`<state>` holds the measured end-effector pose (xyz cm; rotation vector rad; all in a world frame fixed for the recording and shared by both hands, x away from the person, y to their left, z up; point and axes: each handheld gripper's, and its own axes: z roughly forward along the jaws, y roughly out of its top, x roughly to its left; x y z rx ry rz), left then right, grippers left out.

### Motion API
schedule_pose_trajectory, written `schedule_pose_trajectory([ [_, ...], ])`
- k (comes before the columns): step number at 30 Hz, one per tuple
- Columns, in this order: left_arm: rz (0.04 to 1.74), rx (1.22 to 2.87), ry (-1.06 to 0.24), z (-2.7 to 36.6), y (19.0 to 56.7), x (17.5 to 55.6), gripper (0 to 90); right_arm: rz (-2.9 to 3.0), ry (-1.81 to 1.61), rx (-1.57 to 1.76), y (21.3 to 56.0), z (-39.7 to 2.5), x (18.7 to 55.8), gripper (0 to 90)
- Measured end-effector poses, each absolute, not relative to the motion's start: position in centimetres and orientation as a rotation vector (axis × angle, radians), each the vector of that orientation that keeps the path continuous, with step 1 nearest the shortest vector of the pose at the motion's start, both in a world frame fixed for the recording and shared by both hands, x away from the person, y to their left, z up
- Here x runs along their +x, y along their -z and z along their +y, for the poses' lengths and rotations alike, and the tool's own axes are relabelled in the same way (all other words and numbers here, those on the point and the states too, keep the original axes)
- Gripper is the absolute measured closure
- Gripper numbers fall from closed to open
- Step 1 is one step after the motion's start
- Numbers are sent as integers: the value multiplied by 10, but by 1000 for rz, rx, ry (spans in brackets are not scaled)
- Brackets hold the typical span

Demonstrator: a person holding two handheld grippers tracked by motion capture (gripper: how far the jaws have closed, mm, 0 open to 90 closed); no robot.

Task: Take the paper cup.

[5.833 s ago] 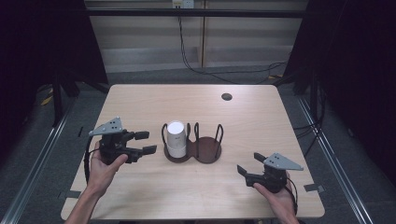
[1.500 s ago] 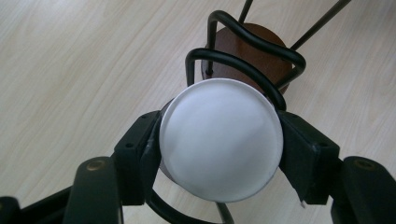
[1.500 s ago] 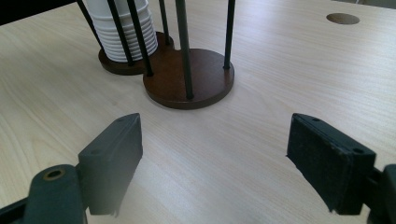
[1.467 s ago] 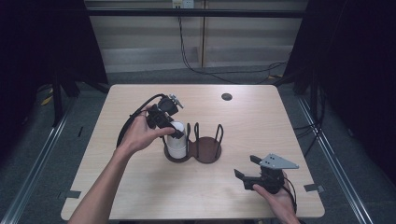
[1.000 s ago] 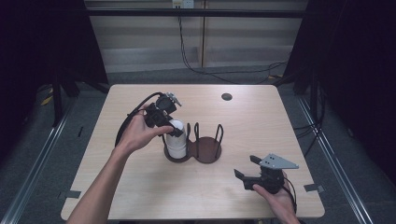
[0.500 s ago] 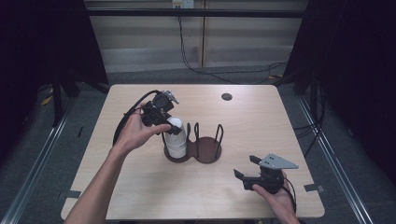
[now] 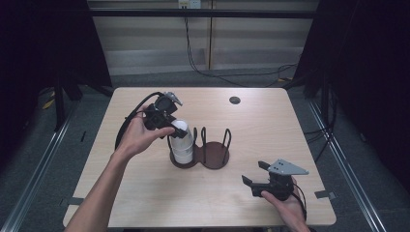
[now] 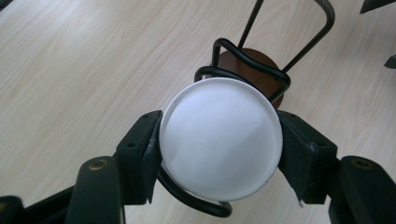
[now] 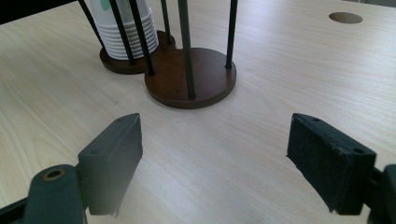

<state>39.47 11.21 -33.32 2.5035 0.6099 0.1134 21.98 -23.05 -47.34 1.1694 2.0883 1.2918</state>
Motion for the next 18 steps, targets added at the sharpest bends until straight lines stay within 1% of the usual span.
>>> schedule_pose_trajectory([
  [11,595,2470,-142,115,320,390,366,2088,-1291,1171,473,-231,220,178],
  [18,611,2385,-126,122,313,387,367,2089,-1289,1168,473,-230,220,178],
])
